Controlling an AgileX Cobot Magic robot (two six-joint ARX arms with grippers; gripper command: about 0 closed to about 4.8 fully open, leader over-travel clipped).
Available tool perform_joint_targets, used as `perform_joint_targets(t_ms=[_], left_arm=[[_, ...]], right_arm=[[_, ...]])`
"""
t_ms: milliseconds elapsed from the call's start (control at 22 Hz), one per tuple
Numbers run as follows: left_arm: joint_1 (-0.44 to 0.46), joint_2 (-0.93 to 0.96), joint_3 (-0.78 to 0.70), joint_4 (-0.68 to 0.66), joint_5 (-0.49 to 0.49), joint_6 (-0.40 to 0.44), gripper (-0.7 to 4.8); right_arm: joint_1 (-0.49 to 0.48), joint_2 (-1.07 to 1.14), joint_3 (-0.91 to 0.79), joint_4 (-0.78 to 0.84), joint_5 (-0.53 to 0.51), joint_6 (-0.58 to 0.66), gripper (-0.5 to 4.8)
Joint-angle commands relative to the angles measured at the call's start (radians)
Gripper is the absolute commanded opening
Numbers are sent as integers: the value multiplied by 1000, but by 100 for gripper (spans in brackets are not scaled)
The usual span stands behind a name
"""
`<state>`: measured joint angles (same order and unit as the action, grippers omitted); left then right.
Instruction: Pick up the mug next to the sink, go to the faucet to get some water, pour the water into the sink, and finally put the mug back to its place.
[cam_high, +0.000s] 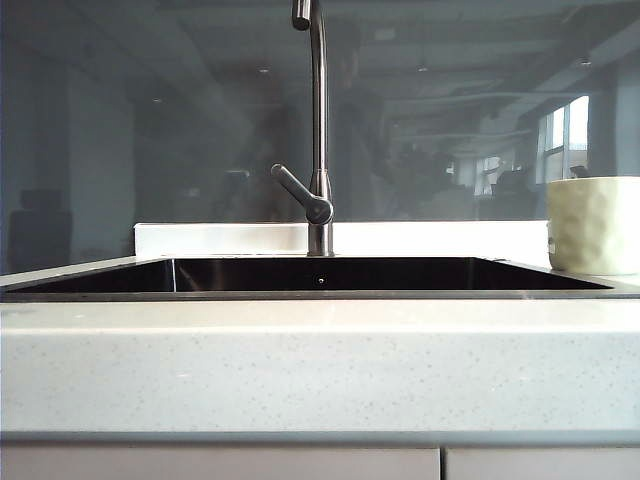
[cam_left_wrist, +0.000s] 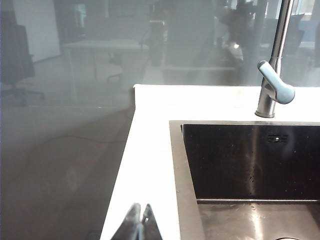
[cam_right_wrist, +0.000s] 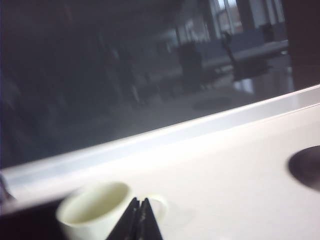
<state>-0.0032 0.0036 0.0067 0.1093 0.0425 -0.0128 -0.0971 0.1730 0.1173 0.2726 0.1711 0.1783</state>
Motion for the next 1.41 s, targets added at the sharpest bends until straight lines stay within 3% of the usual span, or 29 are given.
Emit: perform_joint_targets(t_ms=[45,91,273,409,591,1046,1410], left_arm=[[2,0,3,11,5,-6,-6],[2,0,3,11,5,-6,-6],[2,0,3,12,6,-6,-6],[2,0,3,12,6,-6,-6],[2,0,3,12,6,-6,-6],[2,0,3,11,14,-6,-6],[2,0,3,10,29,-6,-6]], right_arm=[[-32,225,64,122,-56,-138,-1],[-67,391,80,220,-112,-139,8],[-170,766,105,522,-291,-138,182],[-194,988,124,702,-309,-138,217],[-192,1180,188,755,-396,-162,217],[-191,1395,327,758,-391,-183,216],[-191,1441,387,752,-391,-214,211]])
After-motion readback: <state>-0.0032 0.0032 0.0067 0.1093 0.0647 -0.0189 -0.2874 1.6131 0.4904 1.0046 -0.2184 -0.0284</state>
